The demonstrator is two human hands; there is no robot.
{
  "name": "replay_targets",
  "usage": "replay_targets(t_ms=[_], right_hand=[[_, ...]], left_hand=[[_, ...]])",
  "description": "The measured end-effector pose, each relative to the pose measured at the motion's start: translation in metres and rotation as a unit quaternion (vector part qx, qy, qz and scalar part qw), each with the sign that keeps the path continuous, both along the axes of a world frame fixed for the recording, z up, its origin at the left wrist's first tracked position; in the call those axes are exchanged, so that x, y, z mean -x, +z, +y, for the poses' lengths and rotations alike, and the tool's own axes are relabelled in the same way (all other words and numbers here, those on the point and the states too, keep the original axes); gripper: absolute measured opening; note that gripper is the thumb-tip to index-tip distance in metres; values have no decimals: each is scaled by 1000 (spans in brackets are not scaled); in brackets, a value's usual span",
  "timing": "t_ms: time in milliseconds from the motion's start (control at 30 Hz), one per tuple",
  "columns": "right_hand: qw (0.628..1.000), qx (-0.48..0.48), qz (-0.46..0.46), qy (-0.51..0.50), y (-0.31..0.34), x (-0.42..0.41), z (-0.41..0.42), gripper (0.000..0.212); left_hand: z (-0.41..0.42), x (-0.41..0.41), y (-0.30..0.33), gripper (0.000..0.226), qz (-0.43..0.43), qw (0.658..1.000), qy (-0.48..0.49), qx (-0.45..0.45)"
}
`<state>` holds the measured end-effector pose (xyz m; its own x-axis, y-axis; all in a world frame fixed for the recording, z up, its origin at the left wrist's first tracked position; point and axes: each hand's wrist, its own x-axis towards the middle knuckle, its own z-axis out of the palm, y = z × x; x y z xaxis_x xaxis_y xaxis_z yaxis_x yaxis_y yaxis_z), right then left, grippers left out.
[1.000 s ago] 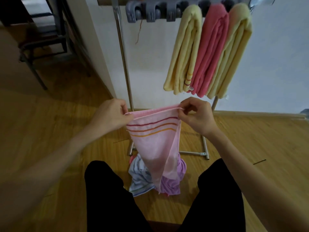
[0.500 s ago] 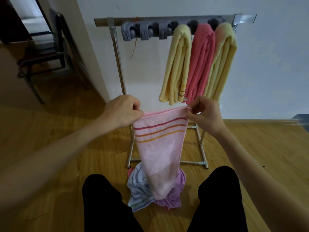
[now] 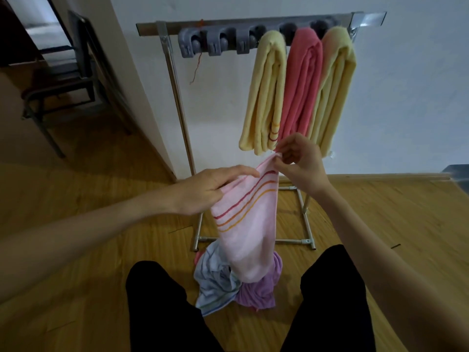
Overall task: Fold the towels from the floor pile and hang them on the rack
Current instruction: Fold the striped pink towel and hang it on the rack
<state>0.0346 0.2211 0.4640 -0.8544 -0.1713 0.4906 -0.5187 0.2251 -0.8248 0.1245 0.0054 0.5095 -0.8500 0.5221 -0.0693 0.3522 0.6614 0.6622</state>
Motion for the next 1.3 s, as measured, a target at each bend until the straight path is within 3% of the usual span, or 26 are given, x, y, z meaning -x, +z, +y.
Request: replay_targets(t_ms=[133,333,467,600,700,767,833,933,1033,1300], right_hand=[[999,-28,-2,35,0,-2,-5,21],[995,-63,7,83,-2,-5,-14,20],[995,-65,10,78,-4,-3,-15,18],[997,-54,0,51,-2,1,-10,20],[997,-58,3,49,-1,1,-6,20],[998,-50,5,49,-1,-1,-5,20],[999,-25,-3,46,-1,-2,-4,20],[998,21,-26,50,2,-5,-4,20],[996,46,-39,72,8,-6,-5,23],[990,42,-40,131,16,-12,-4,20]], left_hand=[[-6,-2,-9,33,45,991,-68,106],[-2,0,-2,43,39,961,-178,207],[1,7,-6,19,185,930,-216,233],[8,7,-13,10,393,859,-213,251],[13,11,-10,4,406,838,-274,241],[13,13,-8,5,400,841,-269,246],[10,14,-8,15,402,860,-204,239],[9,15,-5,26,385,901,-96,173],[13,20,-7,26,371,921,-24,117],[17,24,-11,36,391,918,55,45]])
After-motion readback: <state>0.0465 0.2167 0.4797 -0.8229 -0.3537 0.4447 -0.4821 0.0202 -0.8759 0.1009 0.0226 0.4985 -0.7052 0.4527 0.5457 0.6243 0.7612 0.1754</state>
